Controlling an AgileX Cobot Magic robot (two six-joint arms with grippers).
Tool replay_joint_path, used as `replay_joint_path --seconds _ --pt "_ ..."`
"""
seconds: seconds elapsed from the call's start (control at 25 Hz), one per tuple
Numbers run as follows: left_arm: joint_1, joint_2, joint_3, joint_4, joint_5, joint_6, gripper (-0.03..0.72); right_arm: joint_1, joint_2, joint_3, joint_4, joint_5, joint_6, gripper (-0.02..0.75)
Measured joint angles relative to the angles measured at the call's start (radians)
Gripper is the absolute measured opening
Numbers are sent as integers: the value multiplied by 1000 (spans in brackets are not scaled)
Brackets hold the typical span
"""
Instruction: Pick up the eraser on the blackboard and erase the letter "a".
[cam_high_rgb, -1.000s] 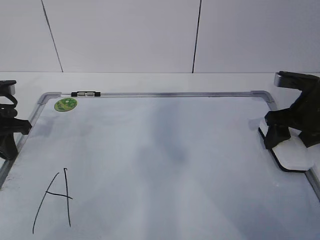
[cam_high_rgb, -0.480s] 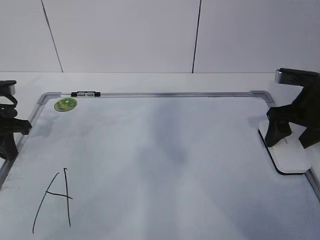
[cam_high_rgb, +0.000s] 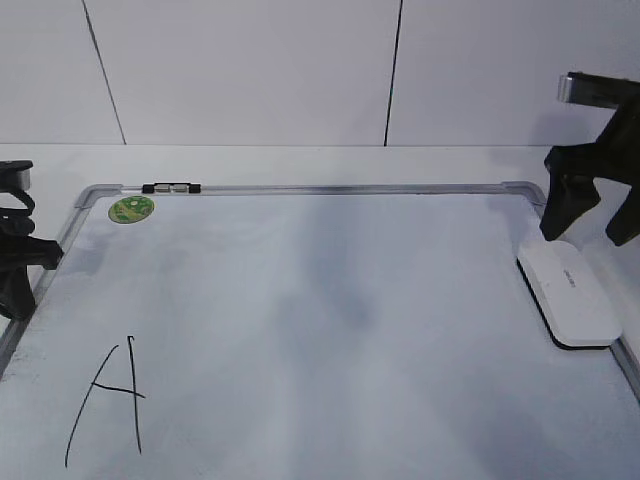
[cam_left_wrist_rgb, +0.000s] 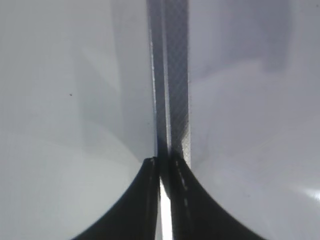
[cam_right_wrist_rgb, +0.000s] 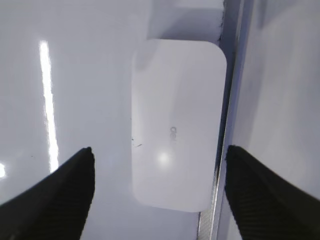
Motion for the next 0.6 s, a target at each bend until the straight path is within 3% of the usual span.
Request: replay_joint_path --seconds 0.2,0.6 --pt "0 0 0 0 0 5 47 0 0 -58 30 26 8 568" --pt "0 -5 -40 8 60 15 215 0 -80 -59 41 35 20 545"
